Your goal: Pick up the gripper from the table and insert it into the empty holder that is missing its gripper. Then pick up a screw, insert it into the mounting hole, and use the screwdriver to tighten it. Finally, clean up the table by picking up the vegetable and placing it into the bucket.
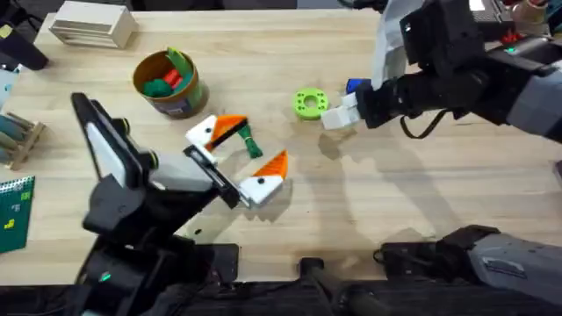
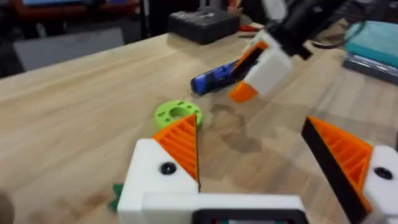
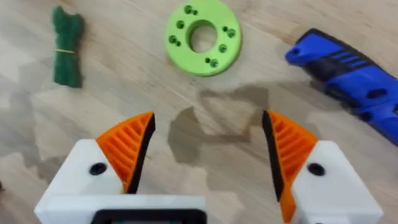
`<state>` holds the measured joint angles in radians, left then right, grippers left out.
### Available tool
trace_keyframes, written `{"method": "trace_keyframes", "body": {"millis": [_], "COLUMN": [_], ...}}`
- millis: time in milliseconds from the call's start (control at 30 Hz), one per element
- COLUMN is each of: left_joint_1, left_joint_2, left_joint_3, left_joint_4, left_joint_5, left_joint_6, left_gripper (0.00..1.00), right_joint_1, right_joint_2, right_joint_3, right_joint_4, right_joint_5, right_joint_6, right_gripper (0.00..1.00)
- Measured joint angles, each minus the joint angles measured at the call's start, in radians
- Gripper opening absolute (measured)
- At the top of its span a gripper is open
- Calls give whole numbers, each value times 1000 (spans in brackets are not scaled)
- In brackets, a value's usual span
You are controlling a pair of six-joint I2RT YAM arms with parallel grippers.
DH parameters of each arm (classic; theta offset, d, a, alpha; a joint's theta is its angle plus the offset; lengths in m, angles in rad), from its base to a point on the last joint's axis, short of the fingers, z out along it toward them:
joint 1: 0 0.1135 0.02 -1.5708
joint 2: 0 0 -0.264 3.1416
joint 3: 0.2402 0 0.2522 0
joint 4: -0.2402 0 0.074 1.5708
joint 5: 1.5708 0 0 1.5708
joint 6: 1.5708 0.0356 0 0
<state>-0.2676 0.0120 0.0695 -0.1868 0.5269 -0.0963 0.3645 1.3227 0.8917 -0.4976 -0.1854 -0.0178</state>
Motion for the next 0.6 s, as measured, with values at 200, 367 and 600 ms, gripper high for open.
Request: {"method": "trace_keyframes", "body": {"millis": [200,367,600], "left_joint_1": [0,0,2], "left_joint_2": [93,318,668], "left_joint_3": [370,566,708], "left_joint_4": [-484,-693,-716], "left_joint_5": [-297,-430,-434], "left_joint_6": [-88,-114,-164], "left_gripper": [987,987,987], "right_joint_1": [0,0,0], "right_joint_2": [-5,-5,-5], "right_joint_3": [0,0,0], "right_joint_4": [0,5,1], "right_joint_5": [-30,-34,-34], "right_joint_6": [11,12,12], "right_gripper": [988,989,989]}}
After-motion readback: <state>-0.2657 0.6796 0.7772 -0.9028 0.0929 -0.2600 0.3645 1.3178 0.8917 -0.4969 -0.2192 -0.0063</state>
